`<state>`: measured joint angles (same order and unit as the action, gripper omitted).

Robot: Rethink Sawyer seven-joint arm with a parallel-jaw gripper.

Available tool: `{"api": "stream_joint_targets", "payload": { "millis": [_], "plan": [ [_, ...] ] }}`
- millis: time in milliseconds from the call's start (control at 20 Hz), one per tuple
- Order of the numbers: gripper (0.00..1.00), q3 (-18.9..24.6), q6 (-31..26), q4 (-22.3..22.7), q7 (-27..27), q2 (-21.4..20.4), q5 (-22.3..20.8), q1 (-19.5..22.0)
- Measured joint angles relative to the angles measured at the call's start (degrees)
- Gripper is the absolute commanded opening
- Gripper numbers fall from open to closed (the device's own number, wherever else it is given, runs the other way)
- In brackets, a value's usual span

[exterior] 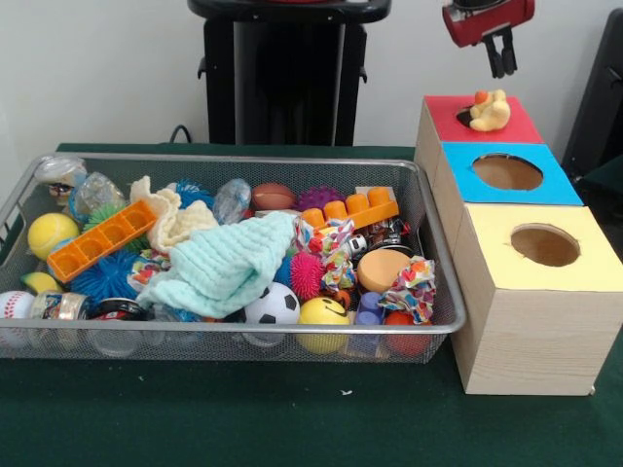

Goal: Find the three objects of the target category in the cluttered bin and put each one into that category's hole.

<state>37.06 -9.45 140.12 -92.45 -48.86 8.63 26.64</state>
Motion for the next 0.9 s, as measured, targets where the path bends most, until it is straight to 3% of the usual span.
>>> {"api": "stream_joint_targets", "payload": {
  "millis": [900],
  "plan": [
    [0.0, -3.29, 5.37, -0.4, 0.0, 4.35, -0.92, -1.66]
  ]
}}
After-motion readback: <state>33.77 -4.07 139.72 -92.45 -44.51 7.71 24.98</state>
